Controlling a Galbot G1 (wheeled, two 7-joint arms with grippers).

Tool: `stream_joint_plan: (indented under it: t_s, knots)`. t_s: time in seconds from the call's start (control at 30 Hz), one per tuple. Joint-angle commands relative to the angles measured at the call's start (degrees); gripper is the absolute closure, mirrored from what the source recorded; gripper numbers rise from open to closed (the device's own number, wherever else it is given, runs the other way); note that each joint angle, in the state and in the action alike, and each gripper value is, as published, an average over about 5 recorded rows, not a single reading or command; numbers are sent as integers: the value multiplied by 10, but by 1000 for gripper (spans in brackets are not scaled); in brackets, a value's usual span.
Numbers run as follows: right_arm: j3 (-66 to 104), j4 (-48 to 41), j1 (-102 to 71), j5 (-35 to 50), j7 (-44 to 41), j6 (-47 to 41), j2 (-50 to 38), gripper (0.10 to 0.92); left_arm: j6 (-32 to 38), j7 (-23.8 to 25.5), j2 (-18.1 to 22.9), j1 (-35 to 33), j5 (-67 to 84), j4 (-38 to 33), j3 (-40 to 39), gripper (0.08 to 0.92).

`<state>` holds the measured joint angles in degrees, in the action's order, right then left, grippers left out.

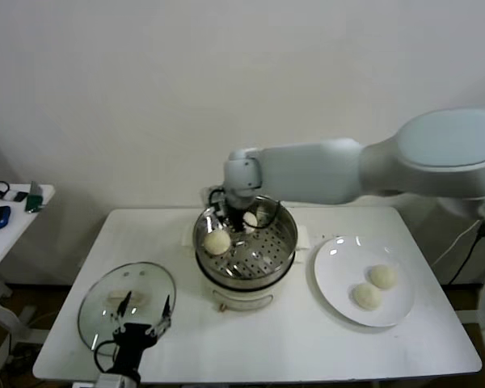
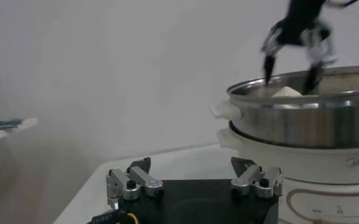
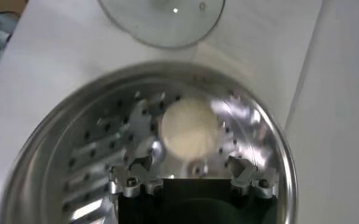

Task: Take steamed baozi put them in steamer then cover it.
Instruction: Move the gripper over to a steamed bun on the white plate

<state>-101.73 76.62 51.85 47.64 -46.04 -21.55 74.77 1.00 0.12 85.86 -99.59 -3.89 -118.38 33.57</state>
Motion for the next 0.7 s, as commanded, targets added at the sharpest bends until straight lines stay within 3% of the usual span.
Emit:
stream_joint_plan:
  t_s: [0.03, 0.17, 0.33, 0.7]
  knots:
    - [-137, 183, 185, -35, -79, 59, -275, 203, 0, 0, 0, 1, 0, -3, -1, 177]
    - [-180, 217, 153, -116, -50, 54, -384, 203, -2, 1, 2, 4, 0, -5, -1, 177]
    - [-118, 200, 17, -201, -23, 43, -466, 203, -4, 3, 1, 5, -1, -6, -1, 177]
    - [92, 87, -260, -300, 2, 39, -466, 203, -4, 3, 7, 2, -5, -5, 0, 177]
